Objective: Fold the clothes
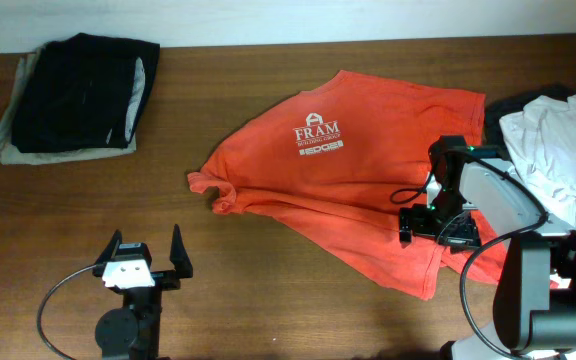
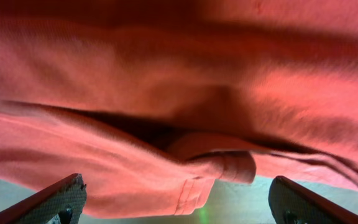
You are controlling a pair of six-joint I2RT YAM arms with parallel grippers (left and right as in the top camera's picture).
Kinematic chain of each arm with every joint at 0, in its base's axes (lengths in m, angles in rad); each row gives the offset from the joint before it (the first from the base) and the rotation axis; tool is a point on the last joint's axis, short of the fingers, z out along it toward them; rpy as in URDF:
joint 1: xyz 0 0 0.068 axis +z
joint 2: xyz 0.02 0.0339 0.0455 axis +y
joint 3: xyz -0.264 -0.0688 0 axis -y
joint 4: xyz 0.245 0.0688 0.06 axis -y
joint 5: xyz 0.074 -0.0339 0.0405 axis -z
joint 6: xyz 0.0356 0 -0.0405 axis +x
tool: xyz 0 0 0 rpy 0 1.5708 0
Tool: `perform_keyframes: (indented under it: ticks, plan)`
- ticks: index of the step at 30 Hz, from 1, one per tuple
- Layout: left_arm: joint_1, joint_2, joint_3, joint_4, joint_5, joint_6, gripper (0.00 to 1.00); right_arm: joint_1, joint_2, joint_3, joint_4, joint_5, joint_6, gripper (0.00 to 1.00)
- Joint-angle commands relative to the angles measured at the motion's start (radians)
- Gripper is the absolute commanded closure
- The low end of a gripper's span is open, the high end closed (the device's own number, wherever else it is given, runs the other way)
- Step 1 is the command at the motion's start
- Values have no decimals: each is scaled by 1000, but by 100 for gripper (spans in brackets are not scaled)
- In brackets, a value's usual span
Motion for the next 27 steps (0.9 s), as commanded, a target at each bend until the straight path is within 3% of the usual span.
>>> perform_keyframes:
  ticks: [1, 10, 13, 24, 25, 27]
  plan:
    - [6, -5, -3, -6, 0, 20, 1, 5, 7, -7, 24, 47, -10, 3]
    - [6, -5, -3, -6, 0, 20, 1, 5, 7, -46, 70, 40, -26, 23]
    - [6, -5, -3, -6, 0, 20, 1, 5, 7, -73, 88, 32, -26, 34]
    - [6, -5, -3, -6, 0, 19, 1, 5, 6, -41, 77, 32, -26, 57]
    - [6, -5, -3, -6, 0, 19, 1, 5, 6, -33, 73, 32, -26, 60]
    - [6, -5, -3, -6, 0, 20, 1, 5, 6, -23, 65, 32, -25, 87]
